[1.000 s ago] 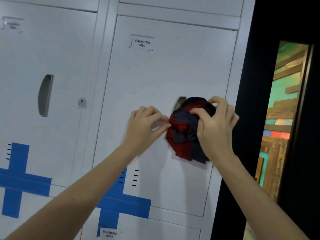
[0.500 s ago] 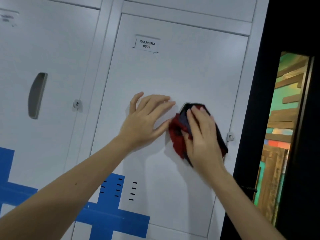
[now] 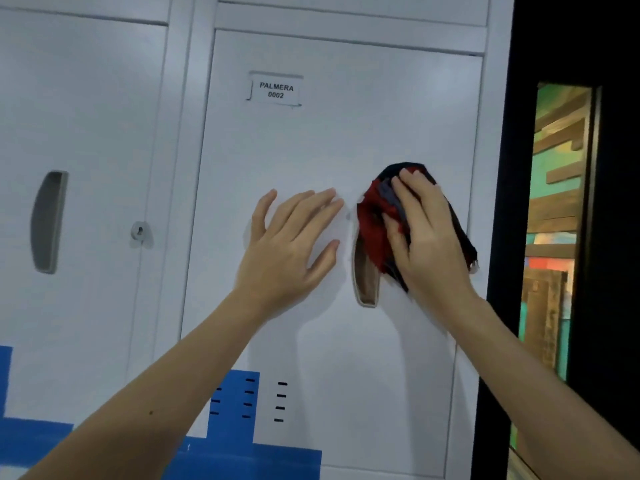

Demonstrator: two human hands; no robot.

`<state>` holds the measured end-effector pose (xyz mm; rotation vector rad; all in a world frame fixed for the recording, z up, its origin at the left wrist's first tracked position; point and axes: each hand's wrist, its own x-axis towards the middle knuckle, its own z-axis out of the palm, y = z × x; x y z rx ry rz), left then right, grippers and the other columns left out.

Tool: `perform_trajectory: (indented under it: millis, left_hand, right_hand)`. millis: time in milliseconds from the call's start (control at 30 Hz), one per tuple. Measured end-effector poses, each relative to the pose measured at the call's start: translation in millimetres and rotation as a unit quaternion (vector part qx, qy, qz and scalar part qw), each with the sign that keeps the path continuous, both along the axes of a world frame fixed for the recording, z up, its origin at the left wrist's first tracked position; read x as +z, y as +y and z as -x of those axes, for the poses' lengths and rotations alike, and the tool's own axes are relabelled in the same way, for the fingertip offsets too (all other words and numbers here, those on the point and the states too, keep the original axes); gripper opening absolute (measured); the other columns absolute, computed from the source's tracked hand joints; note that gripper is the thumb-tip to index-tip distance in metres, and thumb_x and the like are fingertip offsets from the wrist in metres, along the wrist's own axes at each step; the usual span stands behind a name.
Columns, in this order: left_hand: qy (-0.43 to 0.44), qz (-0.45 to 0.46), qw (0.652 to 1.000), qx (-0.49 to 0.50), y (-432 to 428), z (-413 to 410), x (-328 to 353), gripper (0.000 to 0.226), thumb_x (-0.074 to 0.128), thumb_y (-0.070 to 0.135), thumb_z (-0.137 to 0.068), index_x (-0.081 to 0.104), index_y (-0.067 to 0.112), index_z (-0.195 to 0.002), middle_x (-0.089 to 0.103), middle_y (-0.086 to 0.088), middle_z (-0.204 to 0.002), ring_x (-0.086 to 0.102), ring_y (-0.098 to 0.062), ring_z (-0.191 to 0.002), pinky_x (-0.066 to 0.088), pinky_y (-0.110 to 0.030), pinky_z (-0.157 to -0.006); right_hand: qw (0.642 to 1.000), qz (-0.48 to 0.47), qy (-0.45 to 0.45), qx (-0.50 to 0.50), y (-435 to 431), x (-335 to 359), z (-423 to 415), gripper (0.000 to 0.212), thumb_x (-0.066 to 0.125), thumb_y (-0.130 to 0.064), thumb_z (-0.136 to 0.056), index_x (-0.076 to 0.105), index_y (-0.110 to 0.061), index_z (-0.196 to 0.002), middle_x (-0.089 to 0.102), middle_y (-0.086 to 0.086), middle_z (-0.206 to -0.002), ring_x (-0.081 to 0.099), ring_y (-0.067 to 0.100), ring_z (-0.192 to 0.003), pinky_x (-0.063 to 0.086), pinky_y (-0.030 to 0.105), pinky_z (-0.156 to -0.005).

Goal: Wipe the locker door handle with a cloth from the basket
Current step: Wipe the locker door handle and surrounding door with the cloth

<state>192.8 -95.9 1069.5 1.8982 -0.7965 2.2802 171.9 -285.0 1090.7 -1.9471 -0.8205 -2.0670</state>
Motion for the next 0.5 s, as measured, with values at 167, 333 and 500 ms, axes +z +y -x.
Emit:
perform_trajectory:
  millis: [167, 333, 500]
  left_hand:
    - [-0.007, 0.008, 1.0, -0.001, 0.5, -1.8, 0.6, 0.041, 0.045, 0.032, -0.095, 0.057, 0.01, -0.127, 0.056, -0.003, -0.131, 0.047, -0.017, -0.121, 0.017, -0.041, -0.111]
    - [-0.016, 0.006, 1.0, 0.007, -0.6, -3.6, 0.3, 0.041, 0.049, 0.029, -0.092, 0.057, 0.01, -0.127, 0.057, -0.002, -0.13, 0.049, -0.017, -0.12, 0.018, -0.042, -0.111]
    - [-0.004, 0.01, 1.0, -0.001, -0.8, -2.1, 0.2, 0.044, 0.049, 0.03, -0.089, 0.057, 0.01, -0.127, 0.057, -0.002, -0.13, 0.047, -0.015, -0.122, 0.015, -0.04, -0.112]
  right_hand:
    - [0.988, 0.151, -0.026, -0.034, -4.6, -20.1, -1.4, 0.04, 0.05, -0.009, -0.09, 0.052, 0.011, -0.125, 0.051, 0.023, -0.131, 0.042, 0.033, -0.128, 0.032, 0.045, -0.109]
    - [0.994, 0.093, -0.043, -0.035, -7.2, 0.3, -1.5, 0.04, 0.047, -0.009, -0.09, 0.052, 0.011, -0.124, 0.053, 0.023, -0.129, 0.044, 0.031, -0.126, 0.031, 0.038, -0.111]
    - [0.984, 0.168, -0.057, -0.034, 5.7, -20.3, -5.0, 0.038, 0.048, -0.007, -0.088, 0.056, 0.009, -0.121, 0.055, 0.02, -0.129, 0.048, 0.033, -0.125, 0.037, 0.044, -0.107]
